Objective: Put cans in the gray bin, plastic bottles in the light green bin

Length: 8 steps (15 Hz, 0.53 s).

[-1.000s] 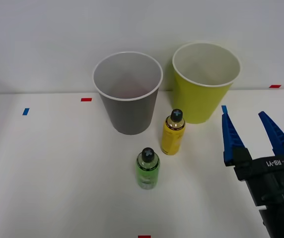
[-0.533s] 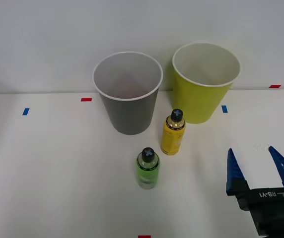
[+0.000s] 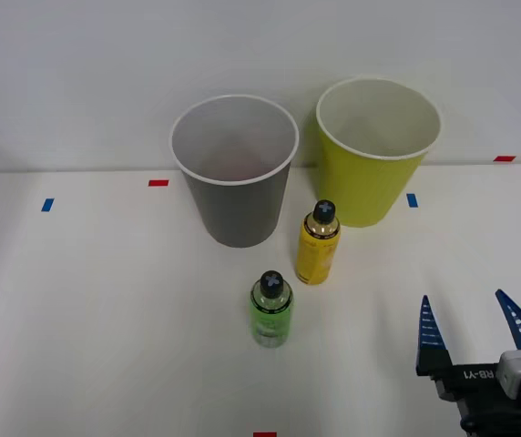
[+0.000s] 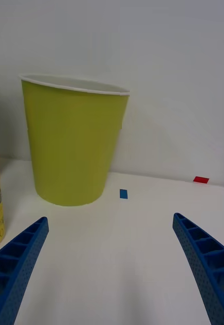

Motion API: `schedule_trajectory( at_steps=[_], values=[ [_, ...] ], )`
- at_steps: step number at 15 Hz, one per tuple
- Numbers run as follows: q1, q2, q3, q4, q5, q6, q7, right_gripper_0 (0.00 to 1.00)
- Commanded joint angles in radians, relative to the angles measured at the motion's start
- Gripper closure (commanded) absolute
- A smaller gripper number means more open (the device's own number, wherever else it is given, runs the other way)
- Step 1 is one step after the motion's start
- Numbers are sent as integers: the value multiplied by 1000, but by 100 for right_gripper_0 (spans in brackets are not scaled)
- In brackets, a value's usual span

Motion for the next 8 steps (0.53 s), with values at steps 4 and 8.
schedule_trajectory(
  at_steps=[4, 8],
  values=[
    [33, 15, -55, 2, 83, 67, -11, 16],
    [63, 31, -88, 2, 134, 113, -37, 16]
  ],
)
